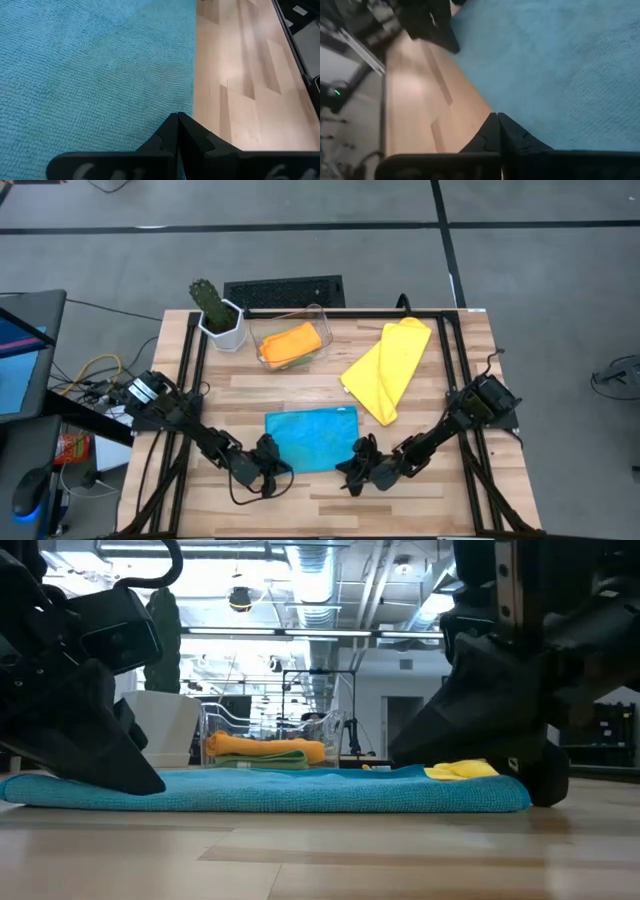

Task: Fold microfiber towels
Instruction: Fold the blue microfiber cloth

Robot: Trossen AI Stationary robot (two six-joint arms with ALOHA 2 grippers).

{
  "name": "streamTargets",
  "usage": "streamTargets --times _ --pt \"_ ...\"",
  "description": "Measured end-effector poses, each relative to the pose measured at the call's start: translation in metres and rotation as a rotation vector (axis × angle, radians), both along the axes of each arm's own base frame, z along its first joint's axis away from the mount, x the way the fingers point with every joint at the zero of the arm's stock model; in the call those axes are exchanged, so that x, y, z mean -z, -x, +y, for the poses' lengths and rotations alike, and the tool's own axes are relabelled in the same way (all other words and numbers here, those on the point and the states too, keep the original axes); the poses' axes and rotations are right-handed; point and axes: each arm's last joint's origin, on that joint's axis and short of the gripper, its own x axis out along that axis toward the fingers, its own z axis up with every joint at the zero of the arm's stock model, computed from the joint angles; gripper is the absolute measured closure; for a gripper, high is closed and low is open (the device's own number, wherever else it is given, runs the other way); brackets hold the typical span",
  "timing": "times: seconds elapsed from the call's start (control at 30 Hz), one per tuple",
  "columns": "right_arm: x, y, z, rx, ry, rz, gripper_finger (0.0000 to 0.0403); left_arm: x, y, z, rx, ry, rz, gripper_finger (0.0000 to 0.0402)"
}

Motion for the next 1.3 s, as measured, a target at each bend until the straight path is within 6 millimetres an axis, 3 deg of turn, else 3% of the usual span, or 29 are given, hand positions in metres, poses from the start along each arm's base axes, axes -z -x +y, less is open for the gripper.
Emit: streamTargets --times 0.2,0.37,0.5,0.57,0.77,1.07,1.3 --pt "-0.02 -0.006 0.002 -0.098 0.134 0.113 0.0396 0.001 0.001 0.0 -0.001 0.007 0.013 0.0401" --pt "-0.09 -0.015 0.006 -0.172 0.346 0.156 0.0395 0.001 0.001 0.001 0.003 0.012 0.02 0.0401" --pt "-0.105 -0.005 0.008 -0.202 0.541 0.204 0.0395 0.002 0.001 0.001 0.006 0.007 0.022 0.0401" --pt "-0.1 -0.002 0.01 -0.2 0.539 0.197 0.0395 0.002 0.001 0.001 0.008 0.003 0.022 0.0401" --pt "-0.06 0.01 0.013 -0.109 0.481 0.19 0.0395 0.002 0.002 0.0 0.018 -0.006 0.021 0.0401" --pt "-0.003 0.007 0.028 -0.013 0.381 0.202 0.0395 0.003 0.002 0.0 0.04 -0.018 0.027 0.0401" --pt "-0.003 0.023 0.04 0.023 0.313 0.21 0.0395 0.004 0.003 -0.001 0.064 -0.017 0.047 0.0401"
